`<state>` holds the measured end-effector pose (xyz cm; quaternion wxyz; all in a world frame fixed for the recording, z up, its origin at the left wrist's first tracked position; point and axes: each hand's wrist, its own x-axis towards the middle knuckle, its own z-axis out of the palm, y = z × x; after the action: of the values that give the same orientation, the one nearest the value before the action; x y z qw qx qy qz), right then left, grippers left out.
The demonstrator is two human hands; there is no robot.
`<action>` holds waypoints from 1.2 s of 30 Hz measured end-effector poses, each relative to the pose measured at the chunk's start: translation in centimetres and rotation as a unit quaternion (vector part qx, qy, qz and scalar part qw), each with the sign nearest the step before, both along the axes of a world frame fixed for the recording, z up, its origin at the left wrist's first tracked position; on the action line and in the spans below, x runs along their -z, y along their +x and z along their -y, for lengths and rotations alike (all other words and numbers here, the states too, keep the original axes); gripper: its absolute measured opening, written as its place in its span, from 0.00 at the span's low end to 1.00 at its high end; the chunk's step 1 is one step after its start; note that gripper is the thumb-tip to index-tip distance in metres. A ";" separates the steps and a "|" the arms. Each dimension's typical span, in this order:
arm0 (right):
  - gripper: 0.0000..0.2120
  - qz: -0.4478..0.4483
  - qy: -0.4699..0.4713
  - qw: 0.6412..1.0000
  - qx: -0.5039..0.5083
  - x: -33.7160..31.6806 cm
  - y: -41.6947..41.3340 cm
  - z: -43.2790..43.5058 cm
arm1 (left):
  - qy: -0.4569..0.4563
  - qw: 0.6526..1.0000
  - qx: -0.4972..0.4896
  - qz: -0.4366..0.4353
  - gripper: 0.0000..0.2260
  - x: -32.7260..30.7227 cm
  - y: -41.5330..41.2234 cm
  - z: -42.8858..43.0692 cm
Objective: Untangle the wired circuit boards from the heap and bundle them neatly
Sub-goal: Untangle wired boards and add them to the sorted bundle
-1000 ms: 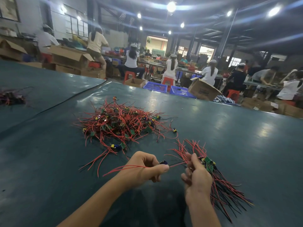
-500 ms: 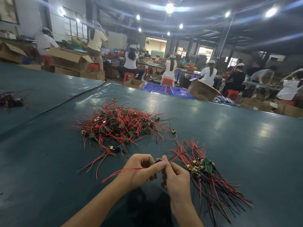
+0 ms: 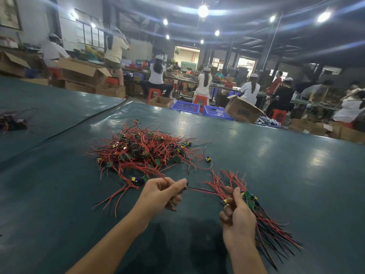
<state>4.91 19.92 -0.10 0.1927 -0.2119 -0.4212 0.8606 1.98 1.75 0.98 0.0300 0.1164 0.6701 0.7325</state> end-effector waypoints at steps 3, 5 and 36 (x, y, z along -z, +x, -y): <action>0.12 -0.027 0.012 1.000 -0.002 -0.1 0.1 0.3 | 0.026 0.998 -0.045 0.041 0.19 0.3 -0.5 0.4; 0.12 -0.046 0.022 0.999 -0.007 -0.1 0.1 0.6 | 0.032 0.997 -0.055 0.040 0.21 0.3 -0.6 0.4; 0.20 -0.031 0.156 0.985 -0.067 -0.4 1.5 4.9 | 0.085 0.963 0.230 0.114 0.09 1.8 0.9 -1.2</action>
<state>6.41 15.04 0.30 0.1787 -0.1238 -0.5574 0.8013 2.85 2.93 -0.81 0.2638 0.1847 0.5529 0.7685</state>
